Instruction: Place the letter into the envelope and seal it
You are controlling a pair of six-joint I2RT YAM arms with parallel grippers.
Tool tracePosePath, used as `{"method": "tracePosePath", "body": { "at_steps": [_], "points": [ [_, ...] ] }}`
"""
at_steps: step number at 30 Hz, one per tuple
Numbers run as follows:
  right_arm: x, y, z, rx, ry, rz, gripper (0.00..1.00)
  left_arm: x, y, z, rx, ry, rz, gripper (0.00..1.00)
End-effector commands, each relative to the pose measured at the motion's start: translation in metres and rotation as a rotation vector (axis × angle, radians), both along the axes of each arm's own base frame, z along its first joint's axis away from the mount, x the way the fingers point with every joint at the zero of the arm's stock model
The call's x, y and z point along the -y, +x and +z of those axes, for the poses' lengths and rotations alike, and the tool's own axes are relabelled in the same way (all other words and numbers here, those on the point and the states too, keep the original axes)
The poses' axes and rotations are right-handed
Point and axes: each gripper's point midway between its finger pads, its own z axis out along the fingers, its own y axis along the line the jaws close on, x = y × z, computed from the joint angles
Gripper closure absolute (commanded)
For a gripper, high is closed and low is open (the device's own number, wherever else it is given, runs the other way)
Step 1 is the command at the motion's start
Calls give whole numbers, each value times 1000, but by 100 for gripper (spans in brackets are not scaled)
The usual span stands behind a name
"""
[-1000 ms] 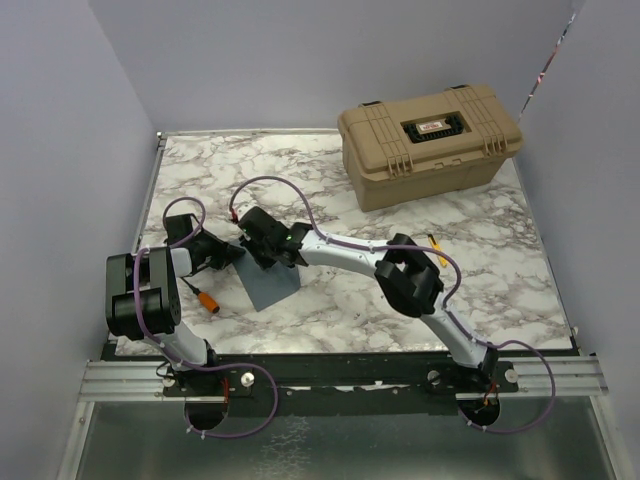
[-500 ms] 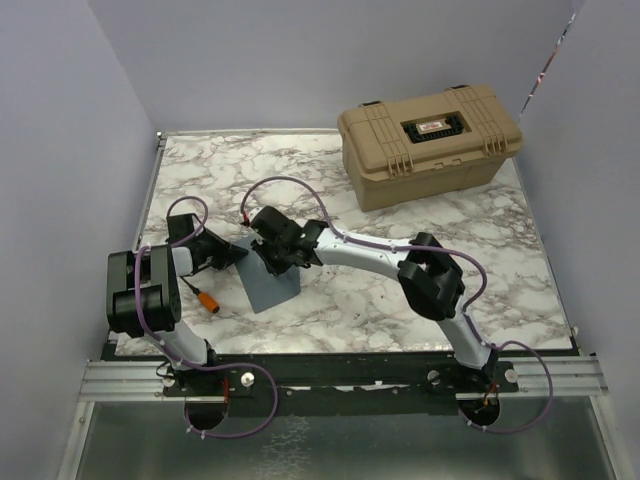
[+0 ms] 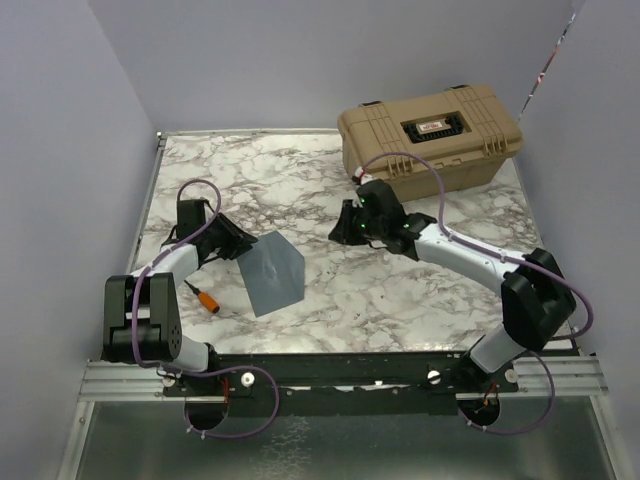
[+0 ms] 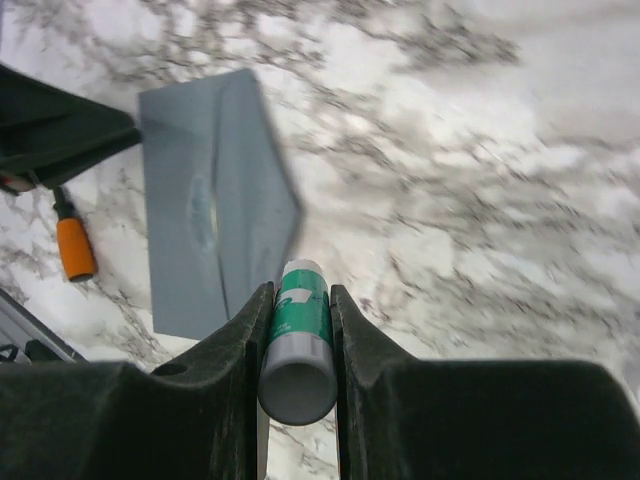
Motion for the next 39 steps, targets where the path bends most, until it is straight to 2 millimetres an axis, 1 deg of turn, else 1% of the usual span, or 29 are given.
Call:
{"method": "tracePosePath", "body": {
  "at_steps": [1, 5, 10, 13, 15, 18, 21, 27, 29, 33, 37, 39],
  "points": [
    [19, -8, -8, -131, 198, -90, 100, 9, 0, 17, 43, -6, -79, 67],
    [41, -2, -19, -200, 294, -158, 100, 10, -5, 18, 37, -3, -78, 64],
    [62, 10, -41, -273, 426, -209, 100, 7, -15, 3, -16, 13, -72, 64],
    [63, 16, -47, -304, 548, -130, 97, 8, -18, -4, -41, 13, -79, 63],
    [61, 17, -55, -344, 590, -83, 95, 6, -16, -5, -40, 25, -79, 64],
    [64, 24, -70, -381, 582, -98, 95, 5, -11, -5, -44, 39, -84, 65],
    [66, 31, -77, -400, 572, -122, 95, 5, -7, -3, -46, 33, -87, 66],
    [78, 44, -88, -401, 495, -206, 86, 4, -6, -6, -53, 41, -88, 66],
    [86, 47, -95, -414, 461, -254, 85, 4, -6, -6, -52, 42, -89, 65],
    [102, 54, -102, -421, 458, -325, 82, 4, -7, -9, -61, 43, -87, 65],
    [102, 55, -108, -440, 438, -313, 78, 4, -10, -11, -67, 42, -91, 65],
    [104, 55, -110, -451, 427, -329, 73, 4, -11, -11, -68, 42, -91, 65]
  ]
}}
